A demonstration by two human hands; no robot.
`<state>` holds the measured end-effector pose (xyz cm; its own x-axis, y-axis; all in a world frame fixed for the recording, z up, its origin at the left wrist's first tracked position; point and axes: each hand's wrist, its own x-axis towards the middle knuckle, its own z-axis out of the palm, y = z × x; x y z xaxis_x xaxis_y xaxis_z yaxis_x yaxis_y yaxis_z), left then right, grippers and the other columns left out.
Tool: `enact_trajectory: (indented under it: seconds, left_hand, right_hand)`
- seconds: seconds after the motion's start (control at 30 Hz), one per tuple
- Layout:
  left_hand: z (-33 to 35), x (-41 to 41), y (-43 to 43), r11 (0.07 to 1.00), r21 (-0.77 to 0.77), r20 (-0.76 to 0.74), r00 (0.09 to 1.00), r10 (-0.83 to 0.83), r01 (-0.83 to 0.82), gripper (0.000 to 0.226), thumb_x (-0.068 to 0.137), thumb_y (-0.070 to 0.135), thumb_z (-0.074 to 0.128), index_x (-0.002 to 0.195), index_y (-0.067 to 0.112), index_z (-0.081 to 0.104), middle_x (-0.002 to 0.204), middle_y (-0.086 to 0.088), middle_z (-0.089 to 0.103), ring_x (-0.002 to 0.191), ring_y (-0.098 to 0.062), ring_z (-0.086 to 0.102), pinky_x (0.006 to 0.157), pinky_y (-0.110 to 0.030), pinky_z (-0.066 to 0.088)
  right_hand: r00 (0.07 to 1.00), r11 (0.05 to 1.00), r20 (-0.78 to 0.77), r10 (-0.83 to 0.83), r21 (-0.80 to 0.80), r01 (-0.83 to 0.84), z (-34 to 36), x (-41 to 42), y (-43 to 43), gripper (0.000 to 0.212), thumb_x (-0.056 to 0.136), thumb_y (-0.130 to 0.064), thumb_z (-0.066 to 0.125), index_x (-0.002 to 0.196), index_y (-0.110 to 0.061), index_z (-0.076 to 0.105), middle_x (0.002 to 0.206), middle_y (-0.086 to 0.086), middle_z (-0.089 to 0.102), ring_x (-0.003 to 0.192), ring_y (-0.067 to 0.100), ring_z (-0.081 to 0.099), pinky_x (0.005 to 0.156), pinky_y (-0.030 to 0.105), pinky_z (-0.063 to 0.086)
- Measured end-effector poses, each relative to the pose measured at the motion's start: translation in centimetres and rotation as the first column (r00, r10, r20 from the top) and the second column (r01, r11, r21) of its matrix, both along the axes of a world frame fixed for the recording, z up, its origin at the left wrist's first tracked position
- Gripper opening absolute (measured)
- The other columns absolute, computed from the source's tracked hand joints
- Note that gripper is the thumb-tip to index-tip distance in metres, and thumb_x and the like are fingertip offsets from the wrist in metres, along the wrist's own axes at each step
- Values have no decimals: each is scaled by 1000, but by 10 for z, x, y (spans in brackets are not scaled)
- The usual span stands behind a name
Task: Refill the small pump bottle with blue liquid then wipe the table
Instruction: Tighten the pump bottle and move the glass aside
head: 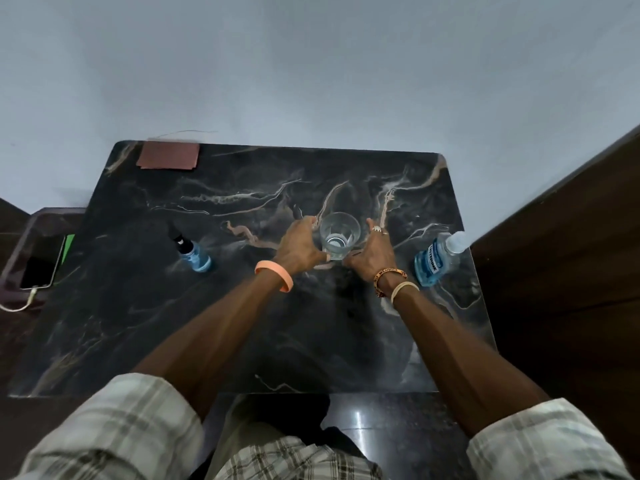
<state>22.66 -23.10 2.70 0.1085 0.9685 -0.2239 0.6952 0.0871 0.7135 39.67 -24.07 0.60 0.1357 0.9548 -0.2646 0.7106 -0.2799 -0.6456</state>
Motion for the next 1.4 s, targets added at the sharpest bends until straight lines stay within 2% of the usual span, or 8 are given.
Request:
enact_trajectory:
  seconds: [0.1,0.2,0.43,0.6,0.8,1.03,1.23,1.4]
  left_hand:
    - [-10,3,5,1000,-17,-3,1000,-22,21,58,59,18,92,103,26,54,94,5,62,98,-25,66,75,-27,43]
    - [-23,6,11,999,-32,12,999,-44,44,65,59,20,91,116,21,57,105,5,66,99,-21,64,78,-27,44]
    - [-45,13,4,993,115,173,985,14,-34,60,66,25,90,115,27,55,100,15,65,93,-12,68,80,-31,57]
    - [-39,15,4,971,235,241,970,-8,-50,59,72,33,87,121,31,53,112,13,68,101,-2,66,88,-33,58]
    - [-23,-2,26,989,149,233,971,-50,15,71,57,40,89,120,23,61,106,9,72,94,-5,69,84,-33,60]
    - [-23,-7,32,983,182,237,971,-9,-36,65,63,20,92,120,20,60,108,6,72,97,-6,69,85,-31,60]
    - [-25,-9,35,980,185,253,967,26,-75,67,62,19,90,120,25,58,109,11,71,97,-1,67,84,-25,59]
    - [-26,-23,45,999,-12,316,948,35,-32,71,44,39,92,106,37,58,100,11,72,89,-2,71,78,-25,61]
  right_hand:
    - [996,1000,-92,-1,-3,1,-13,-2,2,96,56,-26,91,139,-13,45,131,8,60,122,27,56,98,41,50]
    - [986,999,-169,6,44,1,-18,-4,8,83,53,-20,91,128,-21,56,116,-1,68,106,19,65,88,38,55]
    - [980,995,-199,3,101,18,-23,-5,10,80,52,-28,94,123,-28,57,104,-19,60,94,4,59,64,2,40]
    - [976,960,-209,65,280,-4,-12,-5,9,65,61,-51,84,117,-34,55,102,-21,63,89,-4,61,71,10,48]
    - [981,981,-150,122,170,-96,-5,5,31,82,52,-42,93,123,-26,54,108,-15,61,98,10,61,81,27,52]
    - [976,967,-168,136,235,-94,-4,-7,35,77,59,-38,90,125,-23,52,102,-22,56,90,2,57,66,4,37]
    - [973,960,-177,145,261,-96,-5,-14,41,73,61,-32,89,125,-24,54,102,-25,53,95,3,59,73,15,48]
    - [967,979,-200,158,157,-127,-7,-9,47,84,54,-24,94,126,-23,51,105,-21,55,99,8,59,82,23,51]
